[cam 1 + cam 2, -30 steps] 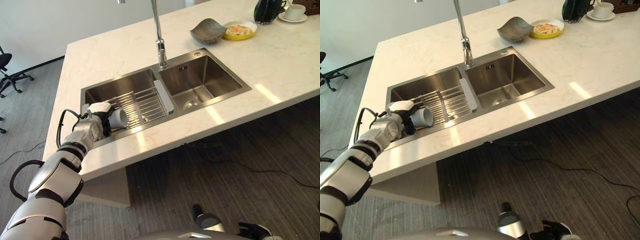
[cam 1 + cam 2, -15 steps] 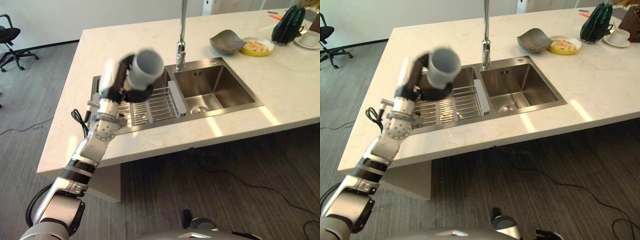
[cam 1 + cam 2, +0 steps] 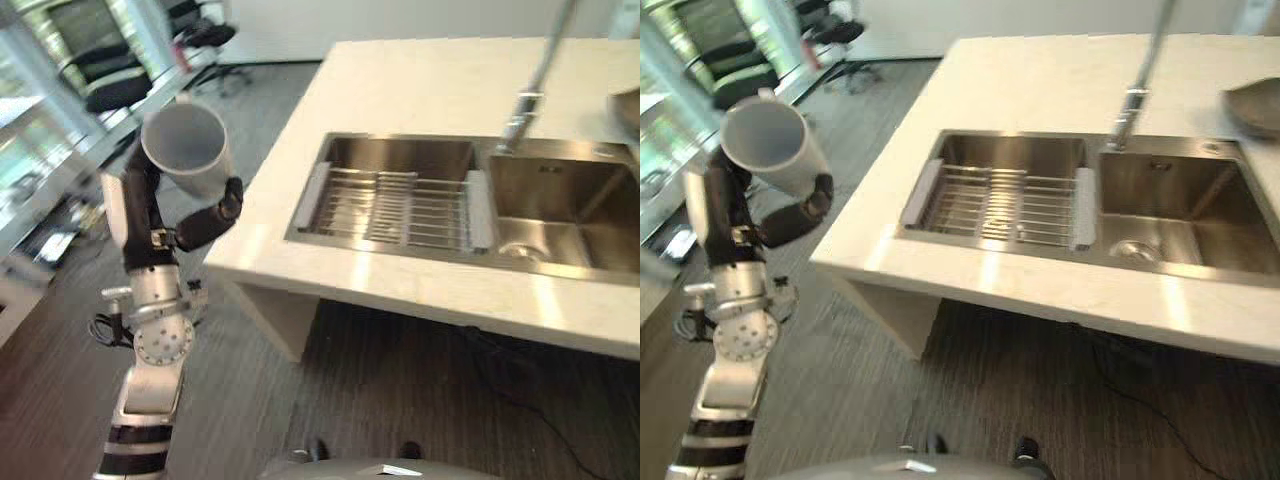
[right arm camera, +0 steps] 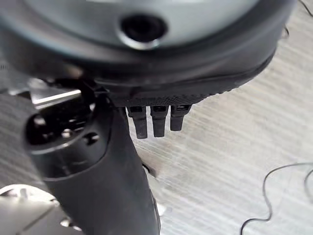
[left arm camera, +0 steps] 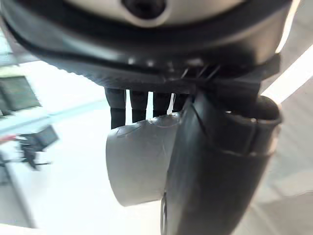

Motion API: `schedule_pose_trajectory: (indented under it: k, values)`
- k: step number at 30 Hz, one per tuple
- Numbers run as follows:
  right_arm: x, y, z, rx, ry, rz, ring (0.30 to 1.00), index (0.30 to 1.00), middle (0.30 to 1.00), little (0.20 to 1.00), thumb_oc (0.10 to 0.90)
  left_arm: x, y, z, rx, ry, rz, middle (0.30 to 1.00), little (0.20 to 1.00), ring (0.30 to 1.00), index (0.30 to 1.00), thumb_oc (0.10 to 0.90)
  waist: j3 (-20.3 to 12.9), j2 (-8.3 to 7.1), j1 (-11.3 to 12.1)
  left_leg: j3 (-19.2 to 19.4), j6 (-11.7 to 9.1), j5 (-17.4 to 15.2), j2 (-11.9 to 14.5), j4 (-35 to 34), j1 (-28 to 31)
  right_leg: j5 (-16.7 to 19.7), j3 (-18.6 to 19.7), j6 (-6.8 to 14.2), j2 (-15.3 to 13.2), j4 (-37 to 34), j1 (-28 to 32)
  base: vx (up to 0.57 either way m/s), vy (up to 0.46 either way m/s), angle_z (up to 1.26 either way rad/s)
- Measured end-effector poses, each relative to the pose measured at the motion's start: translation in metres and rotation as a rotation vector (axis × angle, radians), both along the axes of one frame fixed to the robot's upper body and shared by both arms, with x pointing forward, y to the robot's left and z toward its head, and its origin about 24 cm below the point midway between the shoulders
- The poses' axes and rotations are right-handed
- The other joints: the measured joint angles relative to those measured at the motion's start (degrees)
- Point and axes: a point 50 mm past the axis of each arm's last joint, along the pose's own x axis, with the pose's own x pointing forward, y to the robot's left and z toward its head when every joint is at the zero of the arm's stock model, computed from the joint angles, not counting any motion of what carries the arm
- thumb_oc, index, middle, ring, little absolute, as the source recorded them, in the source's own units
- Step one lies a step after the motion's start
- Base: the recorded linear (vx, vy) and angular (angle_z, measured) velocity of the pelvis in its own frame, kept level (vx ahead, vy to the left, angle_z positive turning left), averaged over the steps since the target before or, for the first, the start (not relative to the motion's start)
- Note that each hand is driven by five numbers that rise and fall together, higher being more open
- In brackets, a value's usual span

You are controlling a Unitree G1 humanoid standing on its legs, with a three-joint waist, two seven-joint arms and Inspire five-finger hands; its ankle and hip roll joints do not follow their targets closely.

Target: Place the dishes in the dishwasher.

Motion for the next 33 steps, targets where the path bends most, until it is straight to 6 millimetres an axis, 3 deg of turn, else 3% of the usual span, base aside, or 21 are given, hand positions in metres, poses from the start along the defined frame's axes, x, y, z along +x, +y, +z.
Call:
schedule_pose_trajectory:
  k: [2, 3, 4, 5, 8, 10, 11, 13, 14, 15, 18, 19, 20, 21, 22, 23, 24, 26, 28, 30, 33]
  values:
    - [-0.005, 0.007, -0.002, 0.004, -0.005, 0.002, 0.9, 0.9, 0.9, 0.9, 0.8, -0.001, -0.009, -0.011, 0.011, 0.064, -0.05, 0.3, 0.3, 0.3, 0.3, 0.4, 0.74, -0.55, 3.04, -6.62, -3.59, 1.78, -0.66, -1.27, -4.08, 0.24, -9.52, -1.83, -1.05, 0.48, -0.15, -0.29, -0.114, 2.15]
    - [-0.018, 0.0, 0.002, -0.016, 0.005, 0.003, 0.9, 0.9, 0.9, 0.9, 0.8, -0.001, -0.015, -0.015, 0.01, 0.087, -0.08, 0.3, 0.3, 0.3, 0.3, 0.4, 1.34, -0.58, 3.08, -1.67, -2.55, -5.71, -0.02, -1.22, -5.9, -0.14, -16.46, -2.04, -1.47, 0.74, 0.77, -0.28, -0.153, 2.8]
    - [-0.026, 0.0, 0.002, -0.012, 0.005, -0.002, 0.9, 0.9, 0.9, 0.9, 0.8, 0.0, -0.018, -0.018, 0.005, 0.101, -0.091, 0.3, 0.3, 0.3, 0.3, 0.4, 1.6, -0.71, 1.79, 7.63, -1.83, -7.84, 0.12, -0.23, -6.92, -0.98, -23.17, -1.92, -2.87, 0.31, 2.38, -0.33, -0.111, 4.25]
    - [-0.035, -0.004, 0.002, -0.031, 0.045, -0.008, 0.9, 0.9, 0.9, 0.9, 0.8, -0.002, -0.009, -0.019, 0.014, 0.12, -0.06, 0.3, 0.3, 0.3, 0.3, 0.4, 1.43, -4.45, -0.44, 32.18, 1.92, -7.73, 2.78, 8.54, -6.94, -1.65, -33.98, -2.34, -6.23, 0.27, 5.21, -0.19, -0.07, 3.29]
    - [-0.023, -0.017, 0.005, -0.09, 0.01, -0.155, 0.9, 0.9, 0.9, 0.9, 0.8, 0.0, 0.006, -0.005, 0.065, 0.075, -0.017, 0.3, 0.3, 0.3, 0.3, 0.4, 1.64, -6.55, -0.8, 38.22, 3.27, -11.27, 5.91, 13.73, -1.11, -2.12, -27.83, -2.62, -7.37, 0.85, 5.51, -0.14, 0.109, 2.54]
    - [-0.025, -0.028, 0.009, -0.137, -0.007, -0.228, 0.9, 0.9, 0.9, 0.9, 0.8, 0.002, 0.001, -0.004, 0.076, 0.076, -0.044, 0.3, 0.3, 0.3, 0.3, 0.4, 0.87, -5.84, -1.56, 36.59, 2.07, -9.77, 5.82, 12.76, 1.88, -2.55, -30.47, -2.0, -8.72, 3.19, 6.34, -0.03, 0.119, 1.33]
    - [-0.019, -0.04, 0.014, -0.169, -0.048, -0.266, 0.9, 0.9, 0.9, 0.9, 0.8, 0.004, -0.005, -0.001, 0.078, 0.059, -0.068, 0.3, 0.3, 0.3, 0.3, 0.4, 0.41, -3.59, -1.55, 31.59, 4.02, -6.15, 4.48, 8.36, 4.33, -3.18, -31.31, 0.46, -9.79, 6.98, 6.86, 0.03, 0.326, 1.56]
    - [0.0, -0.04, 0.015, -0.172, -0.119, -0.284, 0.9, 0.9, 0.9, 0.9, 0.8, 0.008, -0.009, -0.006, 0.094, 0.089, -0.085, 0.3, 0.3, 0.3, 0.3, 0.4, 1.7, -2.69, -2.37, 30.08, 7.62, -7.4, 3.57, 10.37, 4.27, -3.88, -31.74, -0.33, -16.94, 19.21, 7.42, 0.07, 0.263, 1.53]
    - [-0.001, -0.026, 0.009, -0.139, -0.116, -0.291, 0.9, 0.9, 0.9, 0.9, 0.8, 0.011, -0.018, -0.007, 0.124, 0.107, -0.136, 0.3, 0.3, 0.3, 0.3, 0.4, 1.31, -4.75, -3.93, 26.45, 9.23, -12.41, 3.26, 17.21, -0.33, -2.33, -32.75, -1.93, -19.85, 21.4, 10.08, 0.04, 0.212, 2.11]
    - [0.004, -0.032, 0.012, -0.145, -0.121, -0.254, 0.9, 0.9, 0.9, 0.9, 0.8, 0.006, -0.028, -0.004, 0.102, 0.081, -0.17, 0.3, 0.3, 0.3, 0.3, 0.4, -1.11, -0.63, -2.5, 24.08, 12.23, -2.7, 2.93, 0.77, 1.11, -3.71, -34.41, 0.46, -20.08, 26.88, 9.52, 0.03, 0.197, 1.57]
    - [0.043, -0.015, 0.008, -0.099, -0.201, -0.246, 0.9, 0.9, 0.9, 0.9, 0.8, 0.004, -0.017, 0.003, 0.101, 0.045, -0.117, 0.3, 0.3, 0.3, 0.3, 0.4, -0.49, -1.05, -1.11, 23.37, 9.42, -4.76, 2.3, 0.25, 1.7, -7.78, -31.82, 4.23, -19.19, 23.67, 5.76, 0.09, 0.235, 0.23]
    - [0.087, 0.029, 0.005, 0.032, -0.3, -0.198, 0.9, 0.9, 0.9, 0.9, 0.8, 0.013, -0.013, 0.011, 0.148, 0.037, -0.107, 0.3, 0.3, 0.3, 0.3, 0.4, 0.25, -3.22, -0.58, 19.86, 9.42, -10.06, 5.48, 10.78, -1.99, 1.04, -34.59, -2.11, -13.68, 15.48, 6.79, 0.07, 0.181, 0.74]
    - [0.094, 0.046, 0.003, 0.077, -0.321, -0.189, 0.9, 0.9, 0.9, 0.9, 0.8, 0.014, -0.017, 0.009, 0.189, 0.053, -0.14, 0.3, 0.3, 0.3, 0.3, 0.4, 0.46, -5.44, -0.72, 20.88, 9.5, -14.86, 5.12, 18.73, -5.24, 2.57, -33.82, -2.51, -16.57, 19.34, 7.4, 0.06, 0.143, 0.99]
    - [0.097, 0.043, 0.005, 0.069, -0.335, -0.162, 0.9, 0.9, 0.9, 0.9, 0.8, 0.013, -0.029, 0.002, 0.173, 0.072, -0.183, 0.3, 0.3, 0.3, 0.3, 0.4, 1.72, -5.34, -1.7, 20.88, 13.74, -13.59, 1.52, 16.67, -4.0, 4.0, -28.17, -0.91, -20.75, 29.25, 6.89, -0.02, 0.053, 1.4]
    - [0.103, 0.035, 0.009, 0.044, -0.361, -0.124, 0.9, 0.9, 0.9, 0.9, 0.8, 0.017, -0.045, -0.002, 0.122, 0.065, -0.217, 0.3, 0.3, 0.3, 0.3, 0.4, 4.57, -1.89, -6.48, 19.48, 18.91, -12.73, -1.63, 9.64, 1.77, 7.89, -9.28, -2.24, -21.93, 48.8, 2.66, -0.02, -0.021, 2.41]
    - [0.103, 0.038, 0.009, 0.067, -0.385, -0.215, 0.9, 0.9, 0.9, 0.9, 0.8, 0.03, -0.069, -0.003, 0.128, 0.059, -0.31, 0.3, 0.3, 0.3, 0.3, 0.4, 3.25, -1.55, -9.03, 14.44, 15.29, -13.47, -1.48, 5.82, 1.08, -3.3, 15.51, 6.55, -11.37, 52.39, -3.89, 0.03, -0.034, 3.03]
    - [0.104, 0.042, 0.009, 0.07, -0.396, -0.217, 0.9, 0.9, 0.9, 0.9, 0.8, 0.034, -0.085, 0.004, 0.147, 0.042, -0.385, 0.3, 0.3, 0.3, 0.3, 0.4, 2.14, -3.28, -10.89, 14.81, 14.03, -12.57, -1.47, 4.21, -0.32, -9.41, 20.32, 12.0, -7.76, 47.0, -6.15, 0.02, -0.11, 2.33]
    - [0.123, 0.057, 0.01, 0.107, -0.399, -0.214, 0.9, 0.9, 0.9, 0.9, 0.8, 0.027, -0.078, 0.011, 0.237, 0.035, -0.424, 0.3, 0.3, 0.3, 0.3, 0.4, 3.79, -7.52, -6.87, 16.48, 13.47, -10.05, -3.29, -0.61, 2.38, -9.43, 5.29, 7.74, -11.91, 30.52, -12.41, 0.03, -0.101, 0.38]
    - [0.096, 0.073, 0.0, 0.143, -0.33, -0.242, 0.9, 0.9, 0.9, 0.9, 0.8, 0.019, -0.051, -0.008, 0.262, 0.143, -0.339, 0.3, 0.3, 0.3, 0.3, 0.4, 1.97, -9.93, -6.42, 16.76, 9.95, -12.26, -4.94, -0.62, 7.11, -1.31, -4.49, 2.7, -12.1, 22.94, -11.96, 0.08, -0.037, 0.0]
    - [0.08, 0.064, -0.003, 0.122, -0.299, -0.239, 0.9, 0.9, 0.9, 0.9, 0.8, 0.003, -0.03, -0.03, 0.183, 0.236, -0.239, 0.3, 0.3, 0.3, 0.3, 0.4, -1.67, -8.4, -4.32, 17.96, 7.64, -13.79, -4.75, -0.37, 10.89, -0.22, -6.21, 0.59, -9.56, 18.98, -10.34, 0.05, 0.005, -0.34]
    - [0.077, 0.055, -0.002, 0.094, -0.29, -0.219, 0.9, 0.9, 0.9, 0.9, 0.8, 0.001, -0.017, -0.03, 0.156, 0.239, -0.174, 0.3, 0.3, 0.3, 0.3, 0.4, -2.29, -7.72, -4.53, 18.05, 5.73, -14.16, -4.73, 4.65, 11.71, 1.36, -6.09, -0.93, -7.79, 8.94, -4.1, 0.04, -0.008, -0.39]
